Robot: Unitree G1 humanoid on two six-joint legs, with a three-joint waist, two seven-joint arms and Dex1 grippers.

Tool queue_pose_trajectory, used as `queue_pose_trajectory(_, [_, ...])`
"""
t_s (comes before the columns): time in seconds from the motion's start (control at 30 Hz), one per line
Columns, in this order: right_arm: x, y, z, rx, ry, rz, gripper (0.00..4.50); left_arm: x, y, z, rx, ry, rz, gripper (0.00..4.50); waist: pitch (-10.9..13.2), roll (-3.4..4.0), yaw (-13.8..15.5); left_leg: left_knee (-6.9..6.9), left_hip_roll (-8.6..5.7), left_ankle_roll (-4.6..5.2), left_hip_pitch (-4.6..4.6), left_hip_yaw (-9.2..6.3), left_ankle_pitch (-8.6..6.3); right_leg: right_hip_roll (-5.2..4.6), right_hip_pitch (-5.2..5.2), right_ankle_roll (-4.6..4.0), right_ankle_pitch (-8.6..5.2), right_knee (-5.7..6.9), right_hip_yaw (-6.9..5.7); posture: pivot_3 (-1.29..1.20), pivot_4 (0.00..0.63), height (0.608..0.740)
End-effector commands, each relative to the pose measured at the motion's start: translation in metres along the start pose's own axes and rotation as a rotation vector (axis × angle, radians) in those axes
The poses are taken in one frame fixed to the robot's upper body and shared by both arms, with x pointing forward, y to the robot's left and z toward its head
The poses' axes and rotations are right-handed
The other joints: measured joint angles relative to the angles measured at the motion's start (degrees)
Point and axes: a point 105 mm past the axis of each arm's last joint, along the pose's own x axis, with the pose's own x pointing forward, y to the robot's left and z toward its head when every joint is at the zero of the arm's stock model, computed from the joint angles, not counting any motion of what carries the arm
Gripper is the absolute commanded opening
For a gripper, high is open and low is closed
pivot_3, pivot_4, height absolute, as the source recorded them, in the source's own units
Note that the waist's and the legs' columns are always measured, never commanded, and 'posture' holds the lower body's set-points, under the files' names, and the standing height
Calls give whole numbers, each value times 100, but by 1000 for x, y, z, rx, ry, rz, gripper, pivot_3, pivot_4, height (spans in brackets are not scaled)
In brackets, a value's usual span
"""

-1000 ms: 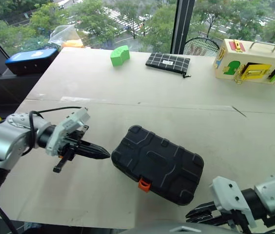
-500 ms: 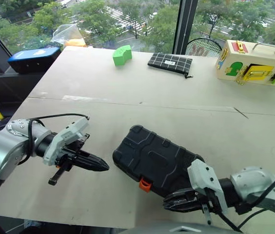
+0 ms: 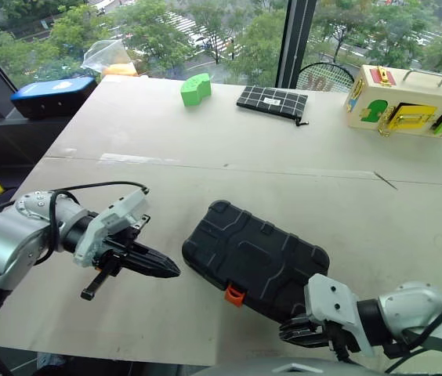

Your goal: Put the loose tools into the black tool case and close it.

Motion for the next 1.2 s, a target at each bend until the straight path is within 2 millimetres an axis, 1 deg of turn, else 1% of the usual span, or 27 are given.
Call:
queue_pose_trajectory(0.03, [0,-18,-10,8,44,-112,76,-1,0,5,47,0,5,0,-2,-3,3,2,1,0,1,3,0,-1,0,-2,1,0,4,0,150,740])
queue_pose_trajectory(0.1, [-5,-32,-10,11,39,-182,76,-2,2,5,48,-6,15,0,-2,-3,1,3,0,0,2,5,0,-1,-1,-2,2,0,5,0,150,740])
queue_pose_trajectory(0.13, [-11,-45,-9,19,30,-252,76,-2,4,4,50,-11,28,0,-1,-1,-1,4,0,0,4,6,0,0,-1,-3,2,1,6,0,150,740])
queue_pose_trajectory(0.2, [-22,-61,-8,20,26,-339,76,-3,7,5,56,-25,51,0,-1,-2,-2,5,1,0,6,11,0,1,-1,-4,4,2,10,0,150,740])
queue_pose_trajectory(0.23, [-26,-66,-7,15,29,-362,76,-3,9,5,60,-31,59,0,-1,-1,-7,6,2,0,6,11,1,2,-1,-8,6,2,10,0,150,740])
queue_pose_trajectory(0.3, [-37,-88,-7,17,31,-478,76,-3,15,7,67,-61,89,0,-1,-2,-18,9,5,1,10,28,2,5,-8,-20,16,3,23,0,150,740])
queue_pose_trajectory(0.4, [-52,-122,0,-4,7,-624,76,-2,24,11,88,-94,138,0,-1,-3,-15,33,9,0,5,35,2,9,-11,-23,19,7,31,0,150,740])
queue_pose_trajectory(0.47, [-56,-139,5,-28,1,-677,76,-1,28,13,97,-108,159,0,-1,-2,-11,36,8,0,4,49,2,8,-15,-25,20,6,47,0,150,740])
queue_pose_trajectory(0.63, [-58,-179,15,-69,-38,-759,76,0,40,20,129,-141,219,0,-18,-30,-4,7,6,0,-27,71,1,19,-56,-24,24,7,64,0,150,740])
queue_pose_trajectory(0.67, [-57,-186,17,-72,-50,-769,76,1,43,22,138,-148,229,0,-18,-30,-17,-2,8,1,-27,70,1,25,-58,-7,33,7,67,0,150,740])
queue_pose_trajectory(0.73, [-57,-196,18,-76,-62,-777,76,5,50,26,159,-159,251,0,-19,-28,-26,-11,12,1,-25,66,1,39,-62,-5,34,8,69,0,150,740])
queue_pose_trajectory(0.83, [-61,-194,18,-67,-82,-747,76,13,59,34,201,-170,271,0,-18,-26,-6,-21,13,2,-21,64,1,44,-61,-5,34,9,70,0,150,740])
queue_pose_trajectory(0.87, [-63,-189,17,-56,-90,-729,76,16,64,36,215,-172,280,0,-17,-25,3,-21,13,2,-22,64,0,44,-61,-5,34,9,70,0,150,740])
queue_pose_trajectory(0.97, [-64,-167,14,1,-129,-645,76,32,87,41,250,-168,331,0,-18,-24,60,-14,9,2,-27,62,0,40,-55,-4,35,6,69,0,150,740])
queue_pose_trajectory(1.0, [-62,-160,15,20,-149,-621,76,37,96,40,254,-149,357,0,-18,-24,53,-8,8,1,-29,63,0,38,-53,-3,35,5,69,0,150,740])
queue_pose_trajectory(1.07, [-56,-151,18,41,-176,-597,76,46,105,33,267,-99,364,0,-19,-25,0,1,7,2,-31,66,0,38,-51,-2,36,4,75,0,150,740])
queue_pose_trajectory(1.13, [-45,-147,21,57,-198,-591,76,53,117,22,254,-44,386,0,-24,-30,-39,0,9,2,-23,73,0,41,-51,-1,37,7,83,0,150,740])
queue_pose_trajectory(1.2, [-37,-145,23,71,-211,-589,76,56,122,15,240,-19,390,0,-33,-17,-64,-1,9,2,-9,73,1,43,-45,-1,37,13,84,0,150,740])
